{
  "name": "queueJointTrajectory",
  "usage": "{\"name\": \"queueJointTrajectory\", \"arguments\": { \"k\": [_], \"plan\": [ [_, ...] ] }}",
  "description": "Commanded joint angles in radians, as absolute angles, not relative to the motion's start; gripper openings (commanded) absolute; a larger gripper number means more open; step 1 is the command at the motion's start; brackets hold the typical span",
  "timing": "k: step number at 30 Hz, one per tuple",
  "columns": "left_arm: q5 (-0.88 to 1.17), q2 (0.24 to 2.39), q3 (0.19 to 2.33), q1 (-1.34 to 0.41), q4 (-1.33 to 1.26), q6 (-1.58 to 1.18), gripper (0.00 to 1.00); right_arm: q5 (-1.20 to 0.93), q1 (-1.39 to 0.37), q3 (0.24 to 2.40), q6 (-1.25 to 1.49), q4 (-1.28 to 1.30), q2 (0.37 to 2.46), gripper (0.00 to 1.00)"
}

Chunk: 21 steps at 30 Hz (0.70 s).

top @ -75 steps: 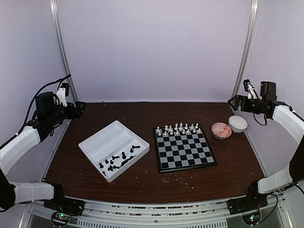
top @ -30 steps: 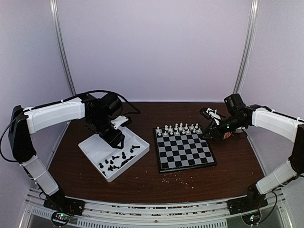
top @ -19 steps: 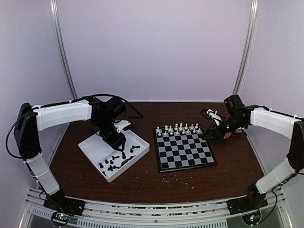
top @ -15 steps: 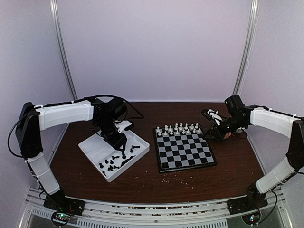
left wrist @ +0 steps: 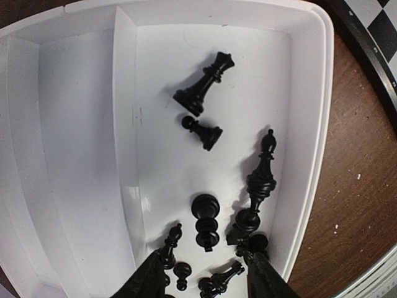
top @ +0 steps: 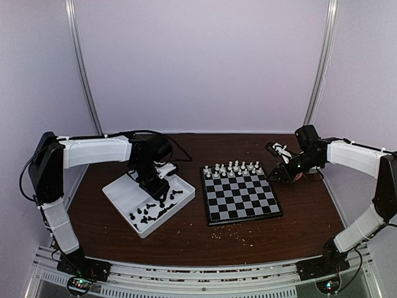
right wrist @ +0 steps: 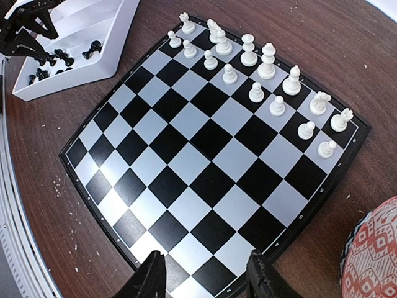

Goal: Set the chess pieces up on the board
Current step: Pick up the queen from the storage box.

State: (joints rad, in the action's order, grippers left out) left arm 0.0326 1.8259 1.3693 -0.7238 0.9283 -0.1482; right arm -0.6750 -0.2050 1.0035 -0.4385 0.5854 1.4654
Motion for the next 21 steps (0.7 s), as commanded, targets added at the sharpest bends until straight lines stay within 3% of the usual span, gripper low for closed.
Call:
{"name": "queueJointTrajectory", "arguments": {
  "k": [1,15,21],
  "plan": [
    [-0.008,1.861,1.398,-0.727,0.904,-0.166,0.45,-0.671,-0.2,1.006,-0.431,0.577,1.478,0.45],
    [0.028,1.9,1.42,-0.731,0.893,-0.152,0.21,-0.678,-0.196,1.014,-0.436,0.587,1.497,0.42],
    [0.041,1.912,1.419,-0.732,0.893,-0.144,0.21,-0.681,-0.195,1.017,-0.44,0.591,1.505,0.41]
  ]
}}
